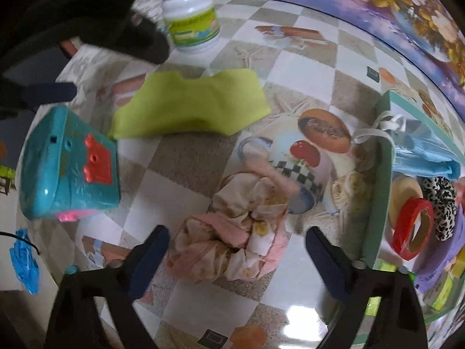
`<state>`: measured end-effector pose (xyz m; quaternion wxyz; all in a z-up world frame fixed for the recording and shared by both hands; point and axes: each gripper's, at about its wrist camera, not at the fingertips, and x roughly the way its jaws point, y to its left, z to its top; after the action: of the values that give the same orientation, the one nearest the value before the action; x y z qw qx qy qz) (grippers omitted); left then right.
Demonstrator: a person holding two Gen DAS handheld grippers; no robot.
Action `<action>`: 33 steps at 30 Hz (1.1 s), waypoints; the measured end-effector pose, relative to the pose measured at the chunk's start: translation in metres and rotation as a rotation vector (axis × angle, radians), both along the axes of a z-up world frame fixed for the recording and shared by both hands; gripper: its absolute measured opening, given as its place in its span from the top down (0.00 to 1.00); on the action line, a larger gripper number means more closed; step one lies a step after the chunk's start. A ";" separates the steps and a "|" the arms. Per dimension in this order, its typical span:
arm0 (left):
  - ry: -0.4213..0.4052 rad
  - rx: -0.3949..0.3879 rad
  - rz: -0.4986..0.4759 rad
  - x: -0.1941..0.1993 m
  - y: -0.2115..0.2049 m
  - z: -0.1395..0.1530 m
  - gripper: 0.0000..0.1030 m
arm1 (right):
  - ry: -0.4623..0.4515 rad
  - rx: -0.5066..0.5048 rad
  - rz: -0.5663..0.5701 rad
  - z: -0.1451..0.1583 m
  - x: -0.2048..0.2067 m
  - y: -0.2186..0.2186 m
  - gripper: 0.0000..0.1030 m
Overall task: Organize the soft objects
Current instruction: 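Grasp pink floral cloth with right gripper while left moves to green cloth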
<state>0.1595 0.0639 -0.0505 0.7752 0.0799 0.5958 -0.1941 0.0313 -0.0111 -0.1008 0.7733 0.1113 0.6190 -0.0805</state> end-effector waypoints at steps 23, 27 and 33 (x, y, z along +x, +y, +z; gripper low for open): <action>-0.016 0.049 -0.072 0.001 -0.029 -0.016 0.02 | -0.031 0.044 -0.065 0.002 -0.013 -0.042 0.60; -0.020 0.062 -0.095 -0.001 -0.039 -0.020 0.02 | -0.028 0.039 -0.067 0.003 -0.009 -0.046 0.62; -0.029 0.094 -0.115 -0.003 -0.051 -0.029 0.03 | -0.029 0.040 -0.067 0.001 -0.001 -0.053 0.62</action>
<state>0.1569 0.0130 -0.0793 0.7667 0.1531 0.5874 -0.2091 0.0298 -0.0645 -0.1001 0.7766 0.1486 0.6052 -0.0926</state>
